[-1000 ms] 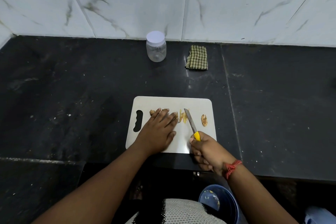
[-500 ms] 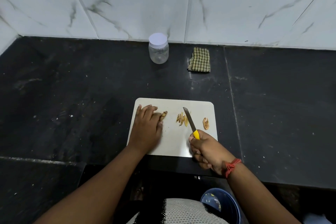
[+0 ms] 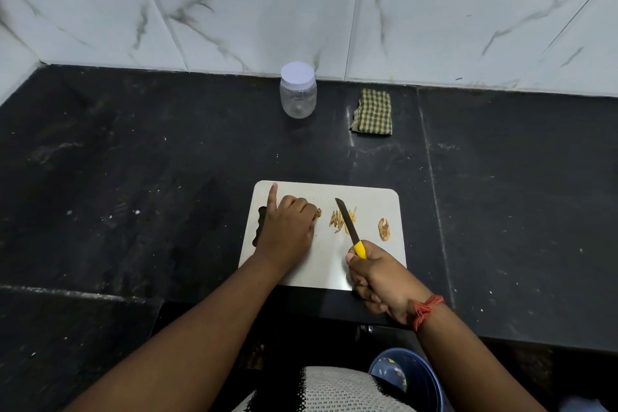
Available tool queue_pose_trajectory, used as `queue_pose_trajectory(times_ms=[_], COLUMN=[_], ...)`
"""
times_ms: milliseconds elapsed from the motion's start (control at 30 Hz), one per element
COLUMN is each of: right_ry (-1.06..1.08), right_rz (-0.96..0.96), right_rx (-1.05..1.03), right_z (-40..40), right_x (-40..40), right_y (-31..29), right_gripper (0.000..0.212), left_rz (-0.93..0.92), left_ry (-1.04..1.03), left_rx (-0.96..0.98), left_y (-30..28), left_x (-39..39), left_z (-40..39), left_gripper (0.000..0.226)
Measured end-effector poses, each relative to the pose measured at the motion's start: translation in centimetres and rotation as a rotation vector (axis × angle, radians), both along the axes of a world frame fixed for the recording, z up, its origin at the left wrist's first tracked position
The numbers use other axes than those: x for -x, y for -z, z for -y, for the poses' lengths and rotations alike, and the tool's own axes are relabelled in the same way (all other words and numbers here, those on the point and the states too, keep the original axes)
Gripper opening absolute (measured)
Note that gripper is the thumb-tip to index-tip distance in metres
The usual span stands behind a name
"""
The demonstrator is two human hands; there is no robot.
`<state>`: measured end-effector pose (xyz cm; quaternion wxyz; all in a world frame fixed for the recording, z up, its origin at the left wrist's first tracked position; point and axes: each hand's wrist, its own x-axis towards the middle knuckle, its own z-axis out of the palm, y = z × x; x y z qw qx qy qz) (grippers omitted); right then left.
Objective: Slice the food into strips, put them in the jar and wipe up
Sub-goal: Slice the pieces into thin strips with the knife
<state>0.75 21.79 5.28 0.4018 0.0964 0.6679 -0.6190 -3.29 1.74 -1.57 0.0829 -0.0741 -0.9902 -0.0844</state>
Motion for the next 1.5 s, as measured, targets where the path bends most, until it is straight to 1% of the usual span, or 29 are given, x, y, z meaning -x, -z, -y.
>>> queue_pose_trajectory(times_ms=[67,167,300,400,500,600,700,767,833,900,967,1067,1133,1233,1300,1400,1500], right_ry=[0.007,0.014,0.004,-0.023,-0.035,-0.043,-0.046,-0.044,-0.042,-0.04,-0.038,-0.038,-0.046,-0.075,-0.099,-0.169,-0.229], right_rz=[0.0,-0.005,-0.011,-0.016,-0.013,-0.006,-0.007,-0.011,-0.011,-0.003,0.001,-0.01,-0.031,-0.072,-0.118,-0.233,-0.314], right_rx=[0.002,-0.009,-0.026,-0.045,-0.052,-0.055,-0.067,-0.08,-0.097,-0.108,-0.115,-0.132,-0.162,-0.224,-0.266,-0.369,-0.436], right_z=[0.0,-0.1,0.0,0.2,0.5,0.6,0.6,0.5,0.5,0.5,0.6,0.9,1.2,1.5,1.7,1.9,2.1], right_x=[-0.1,-0.2,-0.3,-0.4,-0.5,-0.6,-0.6,-0.6,-0.6,-0.6,-0.6,-0.7,-0.7,-0.7,-0.6,-0.6,-0.5], right_y=[0.0,0.2,0.3,0.4,0.5,0.6,0.6,0.6,0.6,0.6,0.6,0.7,0.8,1.2,1.7,2.2,2.3], right_gripper=[0.02,0.021,0.021,0.02,0.02,0.019,0.018,0.018,0.018,0.018,0.018,0.018,0.018,0.018,0.019,0.021,0.018], left_rz=[0.004,0.01,-0.011,0.016,0.024,0.016,0.008,0.011,0.056,0.133,0.176,0.16,0.152,0.134,0.122,0.121,0.131], left_ry=[0.009,0.044,0.024,0.036,0.096,0.089,0.09,0.108,0.136,0.184,0.217,0.215,0.19,0.138,0.11,0.068,0.038], left_rx=[0.003,0.016,-0.042,-0.048,-0.042,-0.039,-0.048,-0.09,-0.13,-0.123,-0.113,-0.134,-0.181,-0.27,-0.315,-0.384,-0.423], left_y=[0.1,0.1,0.1,0.1,-0.2,-0.2,0.1,0.1,0.0,-0.2,-0.3,-0.2,0.0,0.3,0.5,0.6,0.6], left_x=[-0.3,-0.9,-1.4,-1.4,-1.1,-1.0,-0.9,-0.8,-0.7,-0.5,-0.3,0.0,0.1,0.1,-0.1,-0.2,-0.3], left_z=[-0.2,-0.3,0.1,0.7,0.7,0.3,-0.1,0.1,0.5,1.1,1.5,1.5,1.2,1.0,1.0,0.8,0.6], left_gripper=[0.013,0.02,0.028,0.035,0.027,0.017,0.014,0.022,0.039,0.053,0.057,0.057,0.054,0.04,0.037,0.04,0.049])
